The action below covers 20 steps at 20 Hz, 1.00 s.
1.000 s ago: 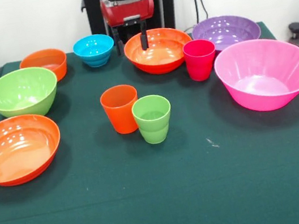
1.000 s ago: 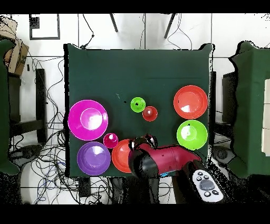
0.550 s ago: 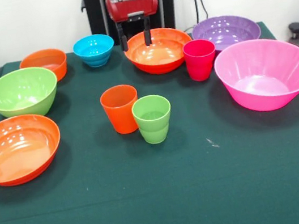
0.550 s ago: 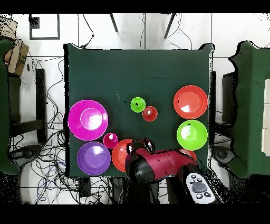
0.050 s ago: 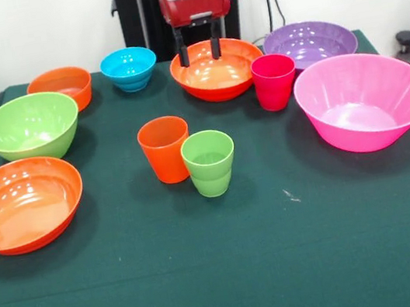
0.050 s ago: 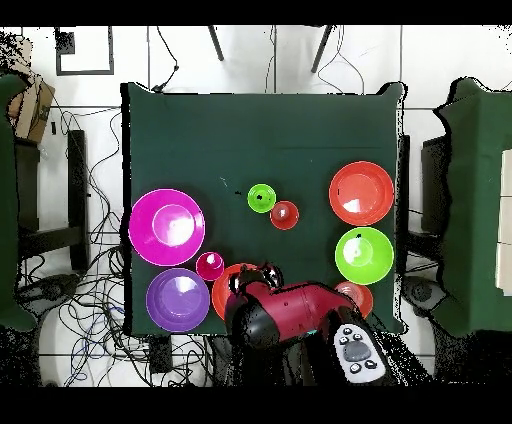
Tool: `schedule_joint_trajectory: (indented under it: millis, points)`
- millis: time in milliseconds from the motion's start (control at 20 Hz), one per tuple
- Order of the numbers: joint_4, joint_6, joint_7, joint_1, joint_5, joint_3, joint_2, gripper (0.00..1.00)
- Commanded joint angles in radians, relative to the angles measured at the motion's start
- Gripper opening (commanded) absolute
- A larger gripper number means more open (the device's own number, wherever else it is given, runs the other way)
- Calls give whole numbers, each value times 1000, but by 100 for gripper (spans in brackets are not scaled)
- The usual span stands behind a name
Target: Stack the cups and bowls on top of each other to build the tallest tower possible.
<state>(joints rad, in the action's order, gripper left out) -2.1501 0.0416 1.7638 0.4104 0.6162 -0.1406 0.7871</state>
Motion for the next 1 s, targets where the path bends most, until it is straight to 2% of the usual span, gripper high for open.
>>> schedule_joint_trajectory:
  millis: [50, 350, 650, 1000]
  points:
    - [-3, -45, 171, -62, -57, -42, -59, 100]
    - [-8, -60, 184, -101, -87, -44, -70, 100]
    - [32, -56, 175, -108, -102, -59, -108, 100]
    - [46, -96, 195, -141, -115, -30, -150, 100]
